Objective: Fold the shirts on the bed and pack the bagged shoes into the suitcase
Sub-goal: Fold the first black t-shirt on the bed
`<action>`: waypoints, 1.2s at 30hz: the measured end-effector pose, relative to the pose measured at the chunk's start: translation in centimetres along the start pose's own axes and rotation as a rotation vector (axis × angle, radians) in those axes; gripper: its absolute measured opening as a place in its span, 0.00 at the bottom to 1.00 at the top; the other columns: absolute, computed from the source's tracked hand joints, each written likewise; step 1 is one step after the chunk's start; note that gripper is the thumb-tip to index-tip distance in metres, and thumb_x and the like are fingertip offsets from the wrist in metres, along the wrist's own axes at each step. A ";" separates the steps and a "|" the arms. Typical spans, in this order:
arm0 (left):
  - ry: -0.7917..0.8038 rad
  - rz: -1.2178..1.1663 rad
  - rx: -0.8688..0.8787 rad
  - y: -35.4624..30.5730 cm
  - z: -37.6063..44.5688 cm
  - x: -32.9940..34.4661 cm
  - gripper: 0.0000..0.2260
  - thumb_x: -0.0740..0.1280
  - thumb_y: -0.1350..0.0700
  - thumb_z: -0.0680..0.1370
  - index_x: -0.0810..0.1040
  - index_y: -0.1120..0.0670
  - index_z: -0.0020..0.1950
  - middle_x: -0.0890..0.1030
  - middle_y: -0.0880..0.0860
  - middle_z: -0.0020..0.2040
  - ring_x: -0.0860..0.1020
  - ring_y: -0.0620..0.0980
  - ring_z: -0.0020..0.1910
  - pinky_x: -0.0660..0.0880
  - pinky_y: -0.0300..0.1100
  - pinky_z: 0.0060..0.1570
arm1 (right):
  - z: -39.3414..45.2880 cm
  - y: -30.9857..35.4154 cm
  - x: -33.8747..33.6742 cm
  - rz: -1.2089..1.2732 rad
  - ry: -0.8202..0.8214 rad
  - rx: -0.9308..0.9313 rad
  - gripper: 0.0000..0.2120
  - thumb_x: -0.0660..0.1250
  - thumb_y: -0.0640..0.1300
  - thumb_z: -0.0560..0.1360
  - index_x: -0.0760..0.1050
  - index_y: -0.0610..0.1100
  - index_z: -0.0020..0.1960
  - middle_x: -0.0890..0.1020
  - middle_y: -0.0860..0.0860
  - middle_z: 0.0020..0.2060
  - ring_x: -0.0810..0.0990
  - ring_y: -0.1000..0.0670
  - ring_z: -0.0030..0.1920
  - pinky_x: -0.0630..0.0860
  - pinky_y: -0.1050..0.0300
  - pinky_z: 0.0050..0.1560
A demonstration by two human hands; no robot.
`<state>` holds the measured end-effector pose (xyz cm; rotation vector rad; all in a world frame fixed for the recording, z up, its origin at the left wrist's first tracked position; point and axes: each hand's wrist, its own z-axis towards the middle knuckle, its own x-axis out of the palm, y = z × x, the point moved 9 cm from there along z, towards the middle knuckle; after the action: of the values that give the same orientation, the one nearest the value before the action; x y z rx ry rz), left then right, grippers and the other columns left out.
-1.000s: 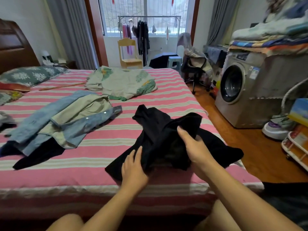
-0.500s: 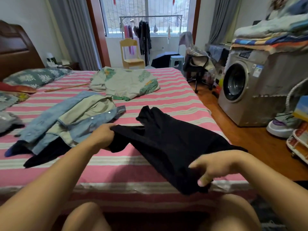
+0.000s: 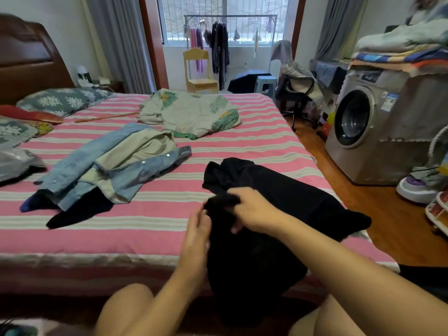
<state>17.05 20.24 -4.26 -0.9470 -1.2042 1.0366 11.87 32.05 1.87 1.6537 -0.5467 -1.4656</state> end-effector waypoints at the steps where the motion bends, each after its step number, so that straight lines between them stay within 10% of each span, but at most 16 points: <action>1: 0.056 0.099 -0.031 1.7 -0.3 1.0 0.29 0.74 0.40 0.72 0.71 0.48 0.70 0.81 0.45 0.63 0.79 0.43 0.62 0.76 0.34 0.56 | 0.5 0.5 -0.4 0.230 -0.035 0.061 0.05 0.65 0.38 0.80 0.79 0.43 0.47 0.83 0.42 0.41 0.86 0.41 0.37 0.80 0.54 0.33; 4: 0.065 0.520 -0.106 5.9 1.3 1.8 0.26 0.77 0.52 0.72 0.72 0.48 0.67 0.80 0.40 0.55 0.80 0.42 0.57 0.70 0.23 0.46 | 2.2 3.8 -1.2 0.653 -0.002 0.104 0.11 0.61 0.37 0.82 0.77 0.40 0.63 0.84 0.40 0.47 0.86 0.37 0.39 0.83 0.49 0.38; 6: 0.045 0.570 -0.191 7.0 4.0 0.9 0.12 0.76 0.56 0.75 0.78 0.51 0.55 0.82 0.46 0.48 0.83 0.52 0.55 0.74 0.33 0.43 | 3.2 6.4 -3.9 0.783 -0.048 0.033 0.12 0.57 0.37 0.83 0.74 0.40 0.64 0.83 0.43 0.42 0.85 0.43 0.34 0.82 0.53 0.36; 11: -0.155 0.717 -0.024 -5.8 12.4 -5.1 0.07 0.73 0.54 0.75 0.82 0.55 0.39 0.82 0.55 0.34 0.76 0.48 0.37 0.70 0.46 0.37 | 4.2 3.2 -21.2 0.944 -0.793 0.007 0.04 0.59 0.39 0.82 0.73 0.45 0.53 0.76 0.49 0.33 0.71 0.54 0.21 0.67 0.64 0.24; 13: -0.037 0.715 0.013 -13.1 15.9 -5.1 0.05 0.75 0.56 0.75 0.84 0.58 0.43 0.84 0.58 0.38 0.79 0.50 0.36 0.73 0.42 0.36 | 4.7 1.1 -25.7 0.659 -0.830 0.081 0.06 0.63 0.42 0.81 0.72 0.46 0.45 0.70 0.49 0.30 0.64 0.53 0.21 0.62 0.64 0.24; 19: 0.530 1.184 -0.931 -5.9 19.8 -9.2 0.13 0.77 0.63 0.72 0.82 0.63 0.56 0.86 0.61 0.50 0.86 0.60 0.49 0.82 0.50 0.48 | 8.9 -9.5 -14.5 0.142 0.373 0.671 0.08 0.67 0.39 0.80 0.72 0.45 0.43 0.68 0.51 0.29 0.63 0.56 0.24 0.63 0.64 0.25; 22: 0.546 1.383 -1.109 -0.6 23.3 -13.4 0.16 0.77 0.63 0.72 0.83 0.62 0.59 0.85 0.62 0.55 0.83 0.62 0.56 0.79 0.56 0.60 | 11.2 -15.3 -10.2 0.122 0.565 0.779 0.09 0.65 0.37 0.81 0.72 0.44 0.42 0.70 0.51 0.27 0.66 0.57 0.22 0.66 0.65 0.24; 25: 0.383 1.719 -0.633 -5.2 33.8 -11.7 0.14 0.76 0.53 0.75 0.84 0.56 0.58 0.85 0.56 0.54 0.83 0.57 0.53 0.77 0.45 0.53 | 20.0 -15.6 -15.1 0.292 0.117 0.760 0.05 0.60 0.36 0.83 0.71 0.42 0.49 0.75 0.46 0.33 0.75 0.55 0.24 0.73 0.64 0.21; 30: -0.354 1.612 0.498 -34.4 43.9 -1.1 0.06 0.70 0.47 0.78 0.77 0.47 0.46 0.79 0.56 0.46 0.78 0.62 0.47 0.75 0.51 0.46 | 32.4 2.5 -39.7 0.906 -0.658 0.001 0.15 0.56 0.30 0.81 0.73 0.41 0.63 0.80 0.40 0.53 0.84 0.42 0.37 0.84 0.45 0.38; 36: -0.256 1.518 0.688 -46.9 40.9 4.7 0.08 0.70 0.54 0.78 0.74 0.49 0.41 0.76 0.53 0.40 0.75 0.57 0.45 0.70 0.48 0.43 | 28.1 12.2 -48.5 1.018 -0.776 -0.278 0.21 0.59 0.33 0.79 0.71 0.42 0.71 0.80 0.41 0.60 0.83 0.40 0.54 0.84 0.48 0.41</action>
<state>-17.94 13.48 46.99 -1.1031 -0.0088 2.5840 -23.18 54.64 41.26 0.3570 -1.2917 -1.2237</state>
